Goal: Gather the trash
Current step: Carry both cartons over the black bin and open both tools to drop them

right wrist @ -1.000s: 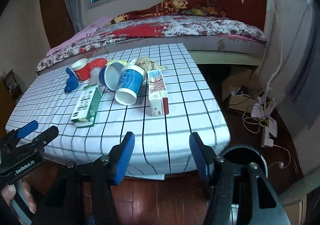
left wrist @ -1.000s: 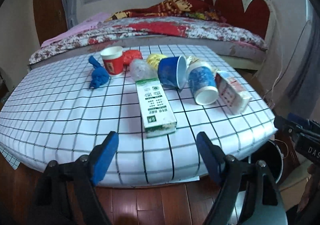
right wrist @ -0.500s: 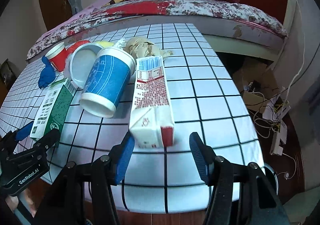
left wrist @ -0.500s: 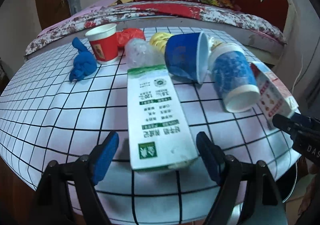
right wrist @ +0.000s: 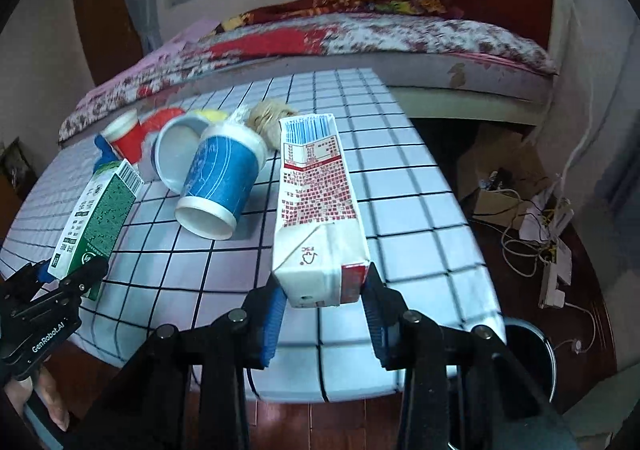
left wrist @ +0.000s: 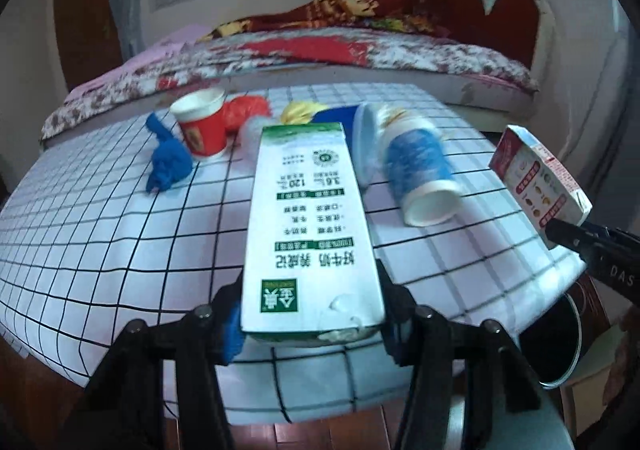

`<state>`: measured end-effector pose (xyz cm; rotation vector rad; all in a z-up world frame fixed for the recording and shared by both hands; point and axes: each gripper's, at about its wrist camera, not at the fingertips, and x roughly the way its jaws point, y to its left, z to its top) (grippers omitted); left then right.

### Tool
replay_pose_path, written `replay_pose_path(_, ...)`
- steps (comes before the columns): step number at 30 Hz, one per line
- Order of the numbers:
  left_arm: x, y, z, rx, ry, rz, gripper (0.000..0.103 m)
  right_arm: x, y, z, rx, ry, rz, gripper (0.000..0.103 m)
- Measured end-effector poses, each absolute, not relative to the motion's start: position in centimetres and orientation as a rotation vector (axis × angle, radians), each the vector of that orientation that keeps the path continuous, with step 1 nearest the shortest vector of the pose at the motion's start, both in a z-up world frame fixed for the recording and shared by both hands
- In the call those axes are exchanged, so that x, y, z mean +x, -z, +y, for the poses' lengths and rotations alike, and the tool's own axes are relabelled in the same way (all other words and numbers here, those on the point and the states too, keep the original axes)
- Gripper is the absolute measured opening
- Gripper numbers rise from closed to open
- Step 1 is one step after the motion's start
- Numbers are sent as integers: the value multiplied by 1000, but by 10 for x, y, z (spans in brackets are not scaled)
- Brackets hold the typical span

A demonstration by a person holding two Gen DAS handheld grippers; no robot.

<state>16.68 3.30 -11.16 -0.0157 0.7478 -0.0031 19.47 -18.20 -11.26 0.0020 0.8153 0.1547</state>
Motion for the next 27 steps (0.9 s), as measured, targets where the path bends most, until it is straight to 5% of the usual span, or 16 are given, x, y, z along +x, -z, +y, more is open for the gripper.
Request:
replay_pose_path(15,107,69,-46,68,212,654,54,104,68,-259,51,-27,733,38)
replay_pose_path(27,98,81,-122,150,389,682,54,70,86,-328,74,68,776,38)
